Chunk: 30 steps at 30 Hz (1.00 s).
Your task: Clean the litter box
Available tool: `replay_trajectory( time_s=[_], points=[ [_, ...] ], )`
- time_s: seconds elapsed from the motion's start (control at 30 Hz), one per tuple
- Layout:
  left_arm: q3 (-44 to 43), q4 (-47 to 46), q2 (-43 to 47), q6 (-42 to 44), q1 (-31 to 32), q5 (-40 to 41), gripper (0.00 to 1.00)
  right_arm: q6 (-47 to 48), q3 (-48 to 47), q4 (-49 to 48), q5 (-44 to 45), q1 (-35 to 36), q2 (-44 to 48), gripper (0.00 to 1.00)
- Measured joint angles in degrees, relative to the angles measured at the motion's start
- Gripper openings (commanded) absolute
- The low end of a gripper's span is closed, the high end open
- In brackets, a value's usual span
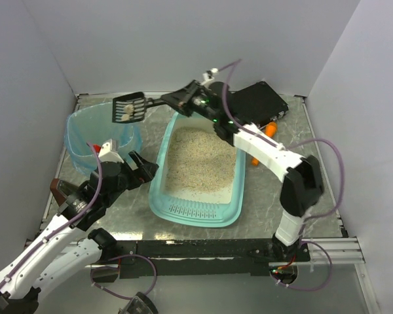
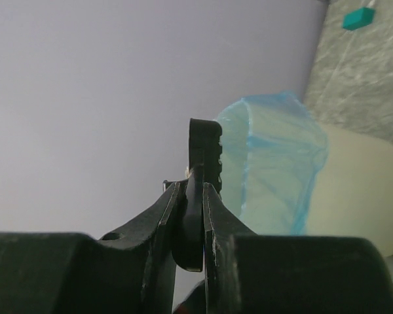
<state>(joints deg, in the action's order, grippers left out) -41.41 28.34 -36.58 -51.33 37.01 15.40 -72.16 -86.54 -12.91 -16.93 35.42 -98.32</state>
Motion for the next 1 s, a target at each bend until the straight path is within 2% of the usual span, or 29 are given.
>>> replay_trajectory(
  time_s=[0.13, 0.2, 0.4, 0.63, 0.77, 1.0],
  points=[
    [0.0, 0.3, 0.1, -0.4, 0.0, 0.1, 0.97, 7.7, -12.4, 5.5, 1.3, 4.0, -9.1, 0.00],
    [0.1, 0.4, 0.2, -0.5, 0.0, 0.3, 0.97, 11.4, -15.1, 6.0, 1.3, 5.4, -11.3, 0.00],
    [0.9, 0.6, 0.7, -0.7, 0.0, 0.5, 0.97, 27.4, -16.9, 3.5, 0.3, 9.2, -13.8, 0.00],
    [0.9, 0.6, 0.4, -0.7, 0.0, 0.5, 0.97, 45.4, -21.6, -2.1, -7.5, 12.0, -16.4, 0.00],
    [0.9, 0.6, 0.3, -0.7, 0.0, 0.5, 0.97, 50.6, -24.8, -2.9, -9.3, 13.0, -16.3, 0.00],
    [0.9, 0.6, 0.3, -0.7, 0.0, 0.5, 0.97, 53.5, -25.0, -4.3, -11.5, 13.2, -15.9, 0.00]
  ],
)
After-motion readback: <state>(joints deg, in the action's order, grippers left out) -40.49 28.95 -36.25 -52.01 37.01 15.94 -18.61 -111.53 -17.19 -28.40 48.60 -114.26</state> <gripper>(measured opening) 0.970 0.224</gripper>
